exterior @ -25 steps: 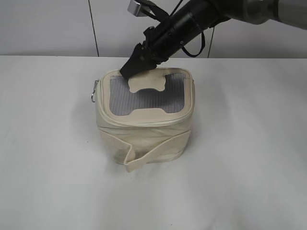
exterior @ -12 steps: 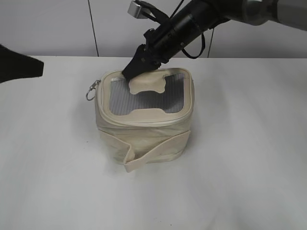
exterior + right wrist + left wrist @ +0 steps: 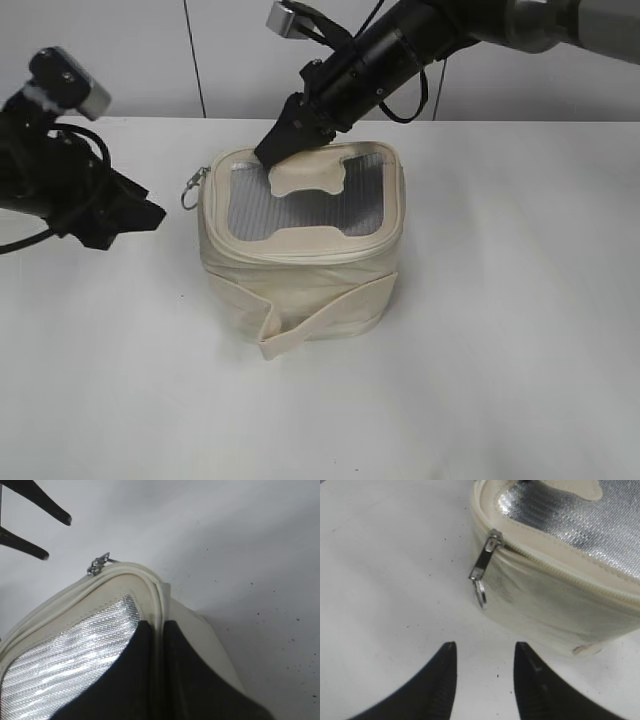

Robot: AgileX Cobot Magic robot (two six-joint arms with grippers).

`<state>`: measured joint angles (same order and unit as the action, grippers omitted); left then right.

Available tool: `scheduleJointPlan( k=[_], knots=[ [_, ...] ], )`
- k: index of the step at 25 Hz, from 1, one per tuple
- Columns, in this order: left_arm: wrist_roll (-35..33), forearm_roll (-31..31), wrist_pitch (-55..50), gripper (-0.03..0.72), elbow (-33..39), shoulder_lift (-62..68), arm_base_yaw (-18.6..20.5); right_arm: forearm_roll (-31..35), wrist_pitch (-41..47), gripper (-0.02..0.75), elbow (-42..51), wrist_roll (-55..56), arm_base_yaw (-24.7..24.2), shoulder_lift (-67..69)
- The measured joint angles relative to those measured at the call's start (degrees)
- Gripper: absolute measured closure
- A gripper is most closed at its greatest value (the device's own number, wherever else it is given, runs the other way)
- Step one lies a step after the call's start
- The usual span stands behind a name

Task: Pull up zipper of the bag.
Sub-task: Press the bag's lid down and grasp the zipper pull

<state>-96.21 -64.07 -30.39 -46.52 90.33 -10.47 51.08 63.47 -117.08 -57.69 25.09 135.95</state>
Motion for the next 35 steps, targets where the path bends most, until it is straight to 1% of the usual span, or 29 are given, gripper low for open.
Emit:
scheduleJointPlan(
  k=[3,5,14,24,27,35],
  knots=[
    [-0.5,-0.7,2.7,0.299,0.0,1.1,-2.3,0.0,0.0,0.692,0.0,0.0,0.0,0.0],
    [-0.6,-2.5,4.2,0.272,0.0,1.8,-2.7,0.0,0.0,0.692,0.0,0.0,0.0,0.0],
    [-1.8,-7.0,5.7,0.280,-2.5,7.0,-2.9,0.0,0.0,0.693,0.0,0.0,0.0,0.0],
    [-1.9,-8.8,5.4,0.282,-6.0,10.5,-3.0,0.0,0.0,0.693,0.0,0.1,0.0,0.0],
    [-1.9,-9.5,5.0,0.310,-7.1,12.0,-3.0,0.0,0.0,0.693,0.0,0.2,0.0,0.0],
    [-1.9,-10.5,4.4,0.511,-9.0,12.9,-3.0,0.0,0.0,0.693,0.0,0.3,0.0,0.0]
  ],
)
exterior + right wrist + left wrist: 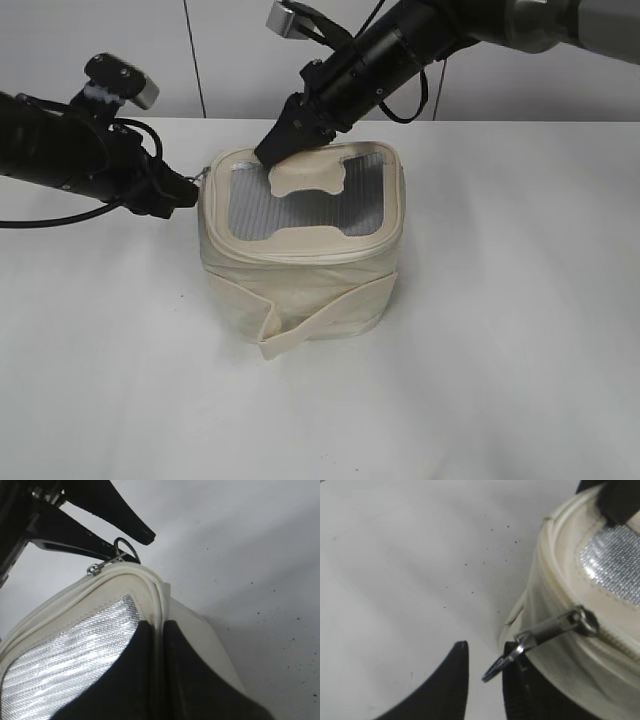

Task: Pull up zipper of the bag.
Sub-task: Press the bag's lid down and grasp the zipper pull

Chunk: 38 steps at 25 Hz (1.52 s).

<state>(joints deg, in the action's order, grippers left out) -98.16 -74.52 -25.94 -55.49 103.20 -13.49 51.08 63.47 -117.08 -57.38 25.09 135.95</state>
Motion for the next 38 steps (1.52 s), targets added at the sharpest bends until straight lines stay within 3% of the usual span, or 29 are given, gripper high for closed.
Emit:
scheduleJointPlan(
  k=[6,11,19,26,32,38],
  knots=[
    [-2.8,0.0,-3.6,0.690,0.0,0.0,0.0,0.0,0.0,0.693,0.0,0.2,0.0,0.0],
    [-1.4,4.5,-4.1,0.692,0.0,0.0,0.0,0.0,0.0,0.693,0.0,0.9,0.0,0.0],
    [16.3,20.6,-7.4,0.692,0.5,-5.5,-0.1,-0.1,0.0,0.693,0.0,4.3,0.0,0.0],
    [18.5,19.3,-6.0,0.692,9.4,-14.7,-0.4,1.1,1.4,0.694,0.0,6.2,0.3,0.1],
    [19.4,19.2,-5.0,0.692,15.4,-19.1,-6.8,1.7,1.9,0.694,0.0,8.5,0.7,0.4],
    [22.0,20.3,-2.8,0.692,16.0,-19.6,-13.8,1.0,0.8,0.694,0.0,14.3,0.6,0.4]
  ],
)
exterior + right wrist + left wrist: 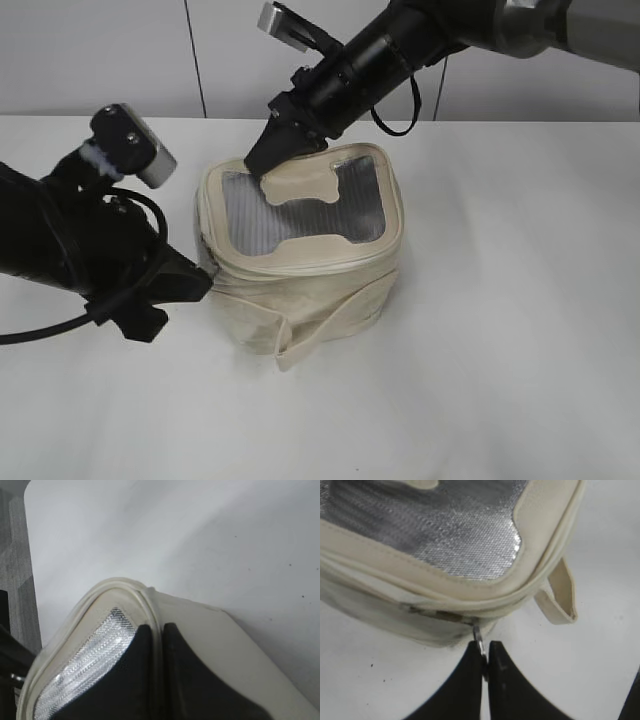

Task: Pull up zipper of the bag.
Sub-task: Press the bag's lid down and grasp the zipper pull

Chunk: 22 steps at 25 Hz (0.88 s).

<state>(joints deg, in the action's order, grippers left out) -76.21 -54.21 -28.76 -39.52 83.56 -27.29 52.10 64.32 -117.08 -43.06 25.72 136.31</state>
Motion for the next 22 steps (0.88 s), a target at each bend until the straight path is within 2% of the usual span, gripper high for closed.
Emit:
scheduleJointPlan(
  k=[5,9,15,20,22],
  knots=[
    [1.3,0.6,3.0,0.687,0.1,0.0,-6.0,-1.0,-1.7,0.694,0.0,6.9,0.0,0.0],
    [1.7,0.0,5.5,0.685,0.2,0.0,-9.1,-1.5,-2.1,0.694,0.0,10.1,0.0,-0.1],
    [2.3,-1.5,0.1,0.685,0.3,0.0,-10.6,-2.4,-3.4,0.694,0.0,13.1,0.2,-0.2],
    [8.1,3.5,-0.1,0.685,0.1,-0.5,-10.6,-3.3,-3.8,0.694,0.0,14.7,0.3,-0.3],
    [8.7,3.6,0.4,0.685,0.1,-0.5,-10.9,-3.4,-3.9,0.694,0.0,15.5,0.3,-0.3]
  ],
)
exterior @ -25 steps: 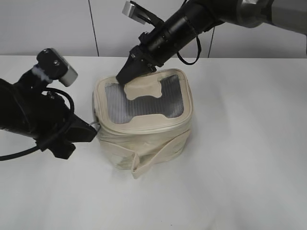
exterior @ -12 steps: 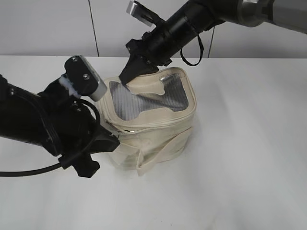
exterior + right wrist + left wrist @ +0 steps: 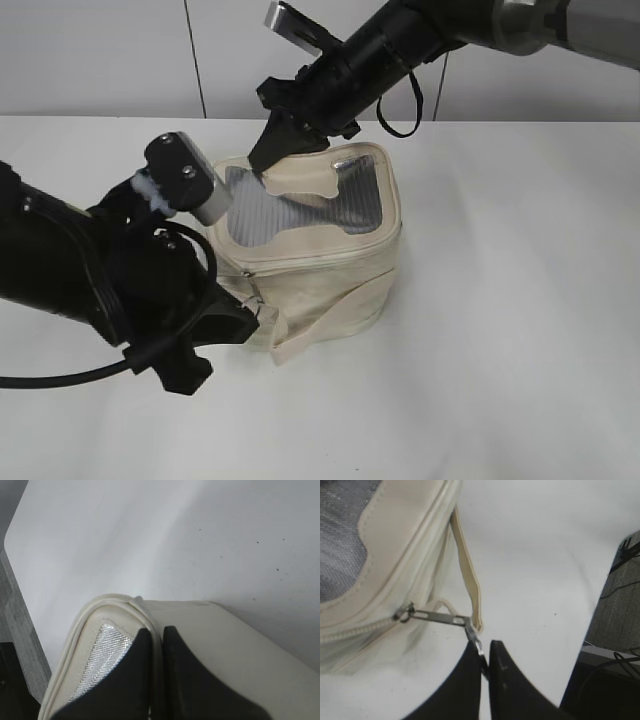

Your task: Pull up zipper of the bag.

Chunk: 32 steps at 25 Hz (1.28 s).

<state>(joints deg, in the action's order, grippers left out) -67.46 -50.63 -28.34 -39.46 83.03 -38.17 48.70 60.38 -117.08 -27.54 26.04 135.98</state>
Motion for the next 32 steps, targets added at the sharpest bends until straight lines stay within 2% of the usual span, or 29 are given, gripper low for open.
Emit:
scheduleJointPlan(
  k=[2,5,8,14,15,17,20,22,23,27,29,32],
  knots=[
    [-1.1,-1.9,1.6,0.685,0.0,0.0,-0.7,-0.1,-0.2,0.694,0.0,0.8,0.0,0.0],
    [-8.1,-10.7,4.4,0.685,0.0,1.0,-2.1,-0.2,-0.9,0.694,0.0,1.8,0.0,0.0],
    [-12.9,-16.7,5.3,0.685,-0.9,3.4,-2.7,-0.4,-2.0,0.694,0.0,3.6,0.0,0.0],
    [-12.4,-18.3,5.6,0.678,-1.6,4.6,-2.9,-0.6,-2.4,0.681,0.0,5.1,-0.2,0.0],
    [-11.6,-17.9,5.1,0.659,-1.8,4.6,-2.9,-0.4,-2.5,0.650,0.0,5.0,-0.3,0.0],
    [-10.1,-16.8,2.6,0.589,-1.8,4.2,-3.1,0.3,-4.6,0.518,0.0,5.1,-1.2,-0.2],
    [-7.5,-14.6,-3.8,0.410,-1.8,1.3,-2.9,-1.0,-6.1,0.314,0.0,4.4,-4.0,-1.2],
    [-4.8,-14.1,-5.9,0.317,-1.8,-1.6,-0.3,-1.9,-5.3,0.262,0.0,3.8,-6.3,-2.7],
    [-4.0,-14.3,-6.8,0.300,-1.8,-3.3,2.1,-2.3,-4.8,0.255,0.0,3.6,-7.6,-3.5],
    [-2.8,-16.8,-11.0,0.304,-3.5,-6.9,14.8,-4.7,-3.2,0.273,0.0,2.9,-11.9,-7.5],
    [-2.8,-16.9,-14.9,0.319,-8.2,-4.7,19.6,-5.1,-2.9,0.285,0.9,2.5,-13.5,-9.1],
    [-2.8,-15.5,-20.1,0.327,-19.7,3.4,21.6,-3.6,-4.8,0.294,7.3,-0.7,-15.5,-11.7]
  ],
)
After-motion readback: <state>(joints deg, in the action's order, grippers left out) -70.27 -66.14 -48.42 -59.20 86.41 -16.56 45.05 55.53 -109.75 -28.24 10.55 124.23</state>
